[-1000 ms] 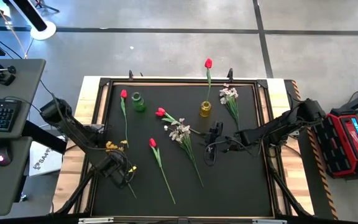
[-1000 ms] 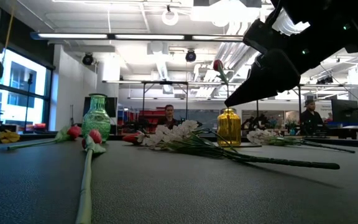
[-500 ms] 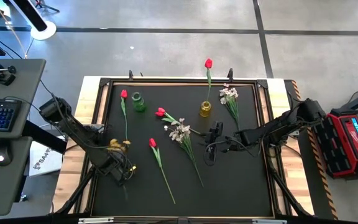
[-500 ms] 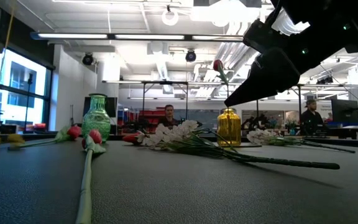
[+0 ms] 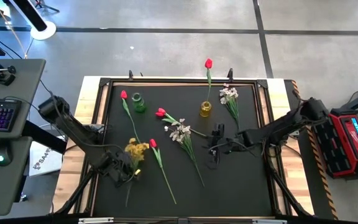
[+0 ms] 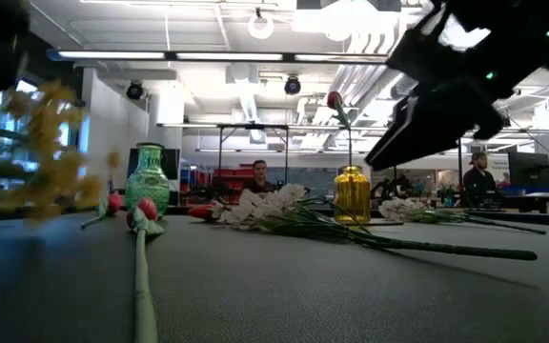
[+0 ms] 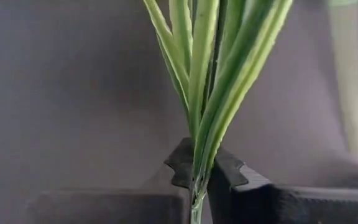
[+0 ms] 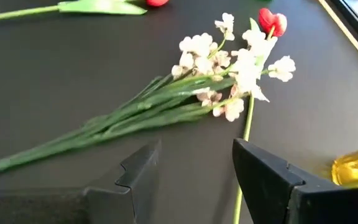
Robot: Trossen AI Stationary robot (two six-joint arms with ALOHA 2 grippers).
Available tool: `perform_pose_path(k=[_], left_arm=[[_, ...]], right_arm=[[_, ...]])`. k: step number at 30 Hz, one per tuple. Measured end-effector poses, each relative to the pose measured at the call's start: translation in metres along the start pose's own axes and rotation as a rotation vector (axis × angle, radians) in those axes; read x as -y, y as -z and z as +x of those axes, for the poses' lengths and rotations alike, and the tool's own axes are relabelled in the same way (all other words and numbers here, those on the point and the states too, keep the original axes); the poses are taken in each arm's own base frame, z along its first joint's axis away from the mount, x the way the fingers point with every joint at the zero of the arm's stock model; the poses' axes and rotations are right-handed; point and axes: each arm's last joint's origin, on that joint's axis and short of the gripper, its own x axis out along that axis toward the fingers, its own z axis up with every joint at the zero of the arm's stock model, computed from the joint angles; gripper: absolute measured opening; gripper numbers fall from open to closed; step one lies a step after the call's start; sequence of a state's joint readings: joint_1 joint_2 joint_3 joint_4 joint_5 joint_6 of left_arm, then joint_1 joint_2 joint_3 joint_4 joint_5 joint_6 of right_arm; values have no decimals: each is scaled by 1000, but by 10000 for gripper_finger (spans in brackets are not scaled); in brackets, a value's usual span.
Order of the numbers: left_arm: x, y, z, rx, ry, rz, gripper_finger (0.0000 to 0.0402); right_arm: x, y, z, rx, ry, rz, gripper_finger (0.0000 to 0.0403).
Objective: Sort flowers into vase by color
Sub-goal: Put the yellow flowers into the green vase
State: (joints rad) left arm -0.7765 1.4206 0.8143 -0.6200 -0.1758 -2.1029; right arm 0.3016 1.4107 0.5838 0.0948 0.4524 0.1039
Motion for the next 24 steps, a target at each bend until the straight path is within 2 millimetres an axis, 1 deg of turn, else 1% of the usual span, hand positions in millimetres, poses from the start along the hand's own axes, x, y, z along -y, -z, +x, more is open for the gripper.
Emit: perform_pose_path(k=[3,8,11,13,15,18,24], left_arm=[[15,0,-16,57,117,86,6],[29,-6,-33,165,249,203,6],[33,-15,-37,256,280,290,6],[36,-23,-41,378,293,362,6],[37,-34,-46,551,279,440,6],[32,-59,-56,829,150,527,6],[21,-124,-89,1175,-141,501,6]], right_arm=[[-1,-4,-14,24,-18,-18,186],[-4,-13,-36,104,-58,-46,186],[-7,-15,-43,128,-78,-62,186],[-9,-15,-44,132,-88,-66,186],[-11,-14,-45,135,-92,-50,186],[-14,-8,-44,148,-80,-13,186],[-15,-2,-44,152,-67,90,186]])
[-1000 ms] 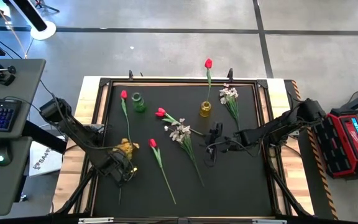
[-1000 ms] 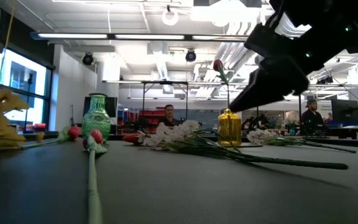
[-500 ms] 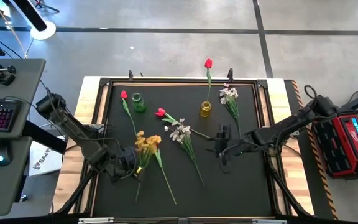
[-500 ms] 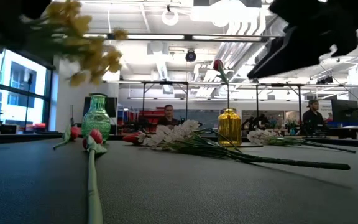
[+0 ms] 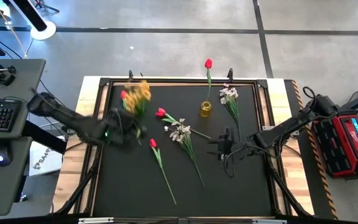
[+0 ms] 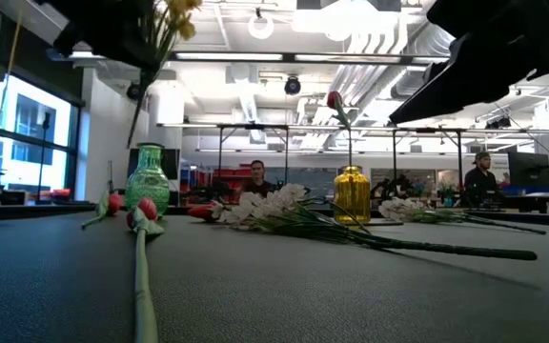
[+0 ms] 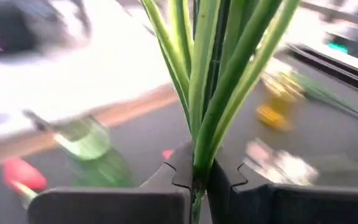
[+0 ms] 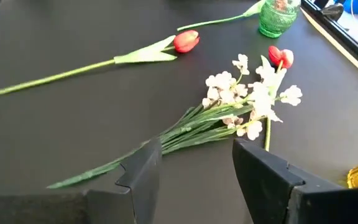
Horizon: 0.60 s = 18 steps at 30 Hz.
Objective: Sort flowers into vase by color
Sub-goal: Put the yellow flowers into the green vase
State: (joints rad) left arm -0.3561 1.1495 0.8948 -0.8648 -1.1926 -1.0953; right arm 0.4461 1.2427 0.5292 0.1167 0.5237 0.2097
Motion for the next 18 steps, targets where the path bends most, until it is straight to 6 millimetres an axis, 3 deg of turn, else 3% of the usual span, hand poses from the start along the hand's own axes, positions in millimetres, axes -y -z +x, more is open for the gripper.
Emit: perform_pose_path(k=[5,10,12,15,18], left_arm=[[-35,-30,20,118,-231,51,5],[-60,-47,22,151,-321,20,5],[-63,-53,22,115,-276,32,5],[-56,-66,28,39,-44,131,5],[-46,-74,39,140,144,198,5]], right_arm=[[-1,-5,0,53,-11,50,186],[-2,-12,-1,116,-24,76,186],[-1,-14,0,135,-22,72,186],[1,-19,0,169,-15,72,186],[5,-23,2,202,-5,89,186]])
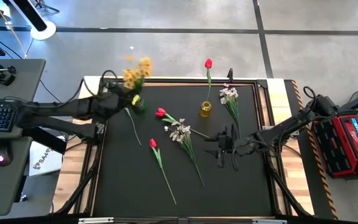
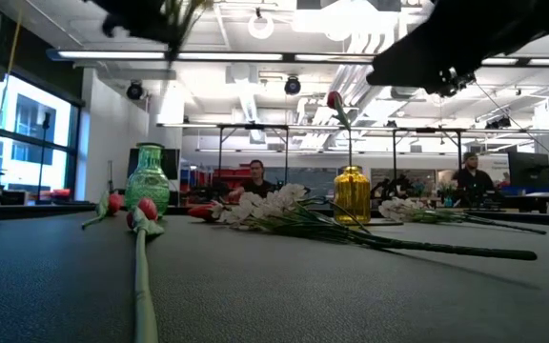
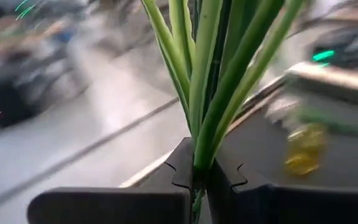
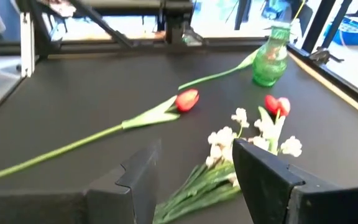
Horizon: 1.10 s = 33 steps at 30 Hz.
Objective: Sort flowers into vase by color
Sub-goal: Put the yellow flowers into the green vase
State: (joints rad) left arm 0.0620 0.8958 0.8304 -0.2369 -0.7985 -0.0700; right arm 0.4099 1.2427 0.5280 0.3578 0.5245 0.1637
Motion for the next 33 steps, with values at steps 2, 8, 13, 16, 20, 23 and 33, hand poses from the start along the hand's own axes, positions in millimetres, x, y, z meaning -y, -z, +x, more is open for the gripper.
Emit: perform_pose_path(k=[2,8,13,16,20,23,33], left_arm=[[-4,2,8,44,-38,50,5],[-24,36,19,94,-187,-17,5],[-35,75,16,151,-169,-113,5],[-41,92,15,150,-196,-135,5],[-43,100,15,151,-164,-175,5],[-42,104,16,120,-155,-169,5],[-42,112,17,48,-165,-176,54]], right_arm=[[2,-2,1,18,5,21,186],[1,-2,1,12,-12,90,186],[0,-2,0,12,-22,82,186],[1,-2,1,13,-13,85,186],[5,-2,3,14,2,90,186],[9,-3,5,19,18,110,186],[14,-4,7,22,40,160,186]])
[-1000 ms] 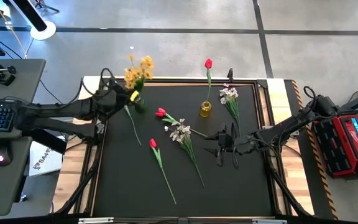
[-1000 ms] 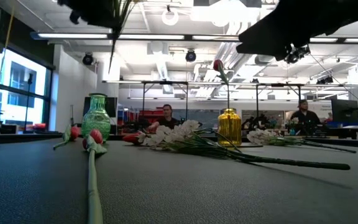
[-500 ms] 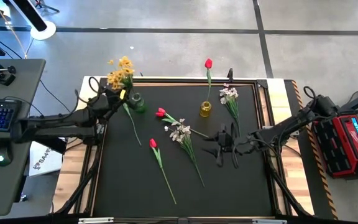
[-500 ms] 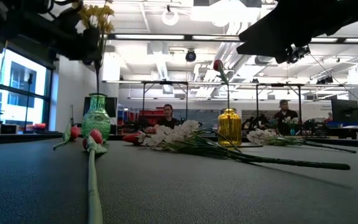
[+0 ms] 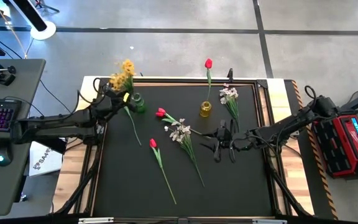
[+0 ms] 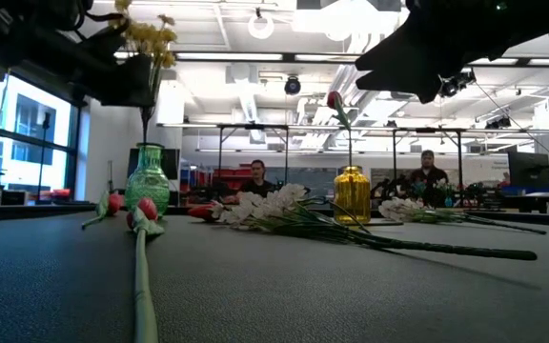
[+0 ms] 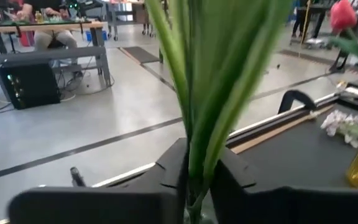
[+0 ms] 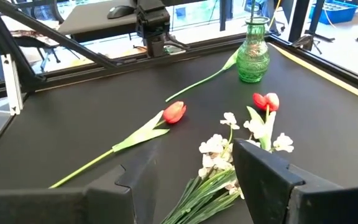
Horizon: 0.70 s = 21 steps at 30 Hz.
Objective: Sort flowers into vase by color
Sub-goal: Put the yellow flowers into the green vase
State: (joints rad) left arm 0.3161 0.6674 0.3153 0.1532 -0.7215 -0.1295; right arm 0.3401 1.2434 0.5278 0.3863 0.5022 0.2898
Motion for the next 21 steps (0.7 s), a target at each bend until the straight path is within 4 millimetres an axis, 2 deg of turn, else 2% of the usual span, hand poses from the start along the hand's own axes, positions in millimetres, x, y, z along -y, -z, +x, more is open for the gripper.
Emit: perform_pose_path(k=[6,10,14,21], left_arm=[[-2,4,0,-42,-55,28,131],[-3,-9,-3,-107,-60,20,169],[-5,-29,-9,-179,-66,7,187],[-13,-64,-23,-241,-82,-6,190]], right_arm=[[-1,0,0,-2,-7,0,186],[-1,0,0,-1,-7,-2,186],[-1,0,0,-2,-6,-3,186],[0,2,0,-18,-2,-12,186]])
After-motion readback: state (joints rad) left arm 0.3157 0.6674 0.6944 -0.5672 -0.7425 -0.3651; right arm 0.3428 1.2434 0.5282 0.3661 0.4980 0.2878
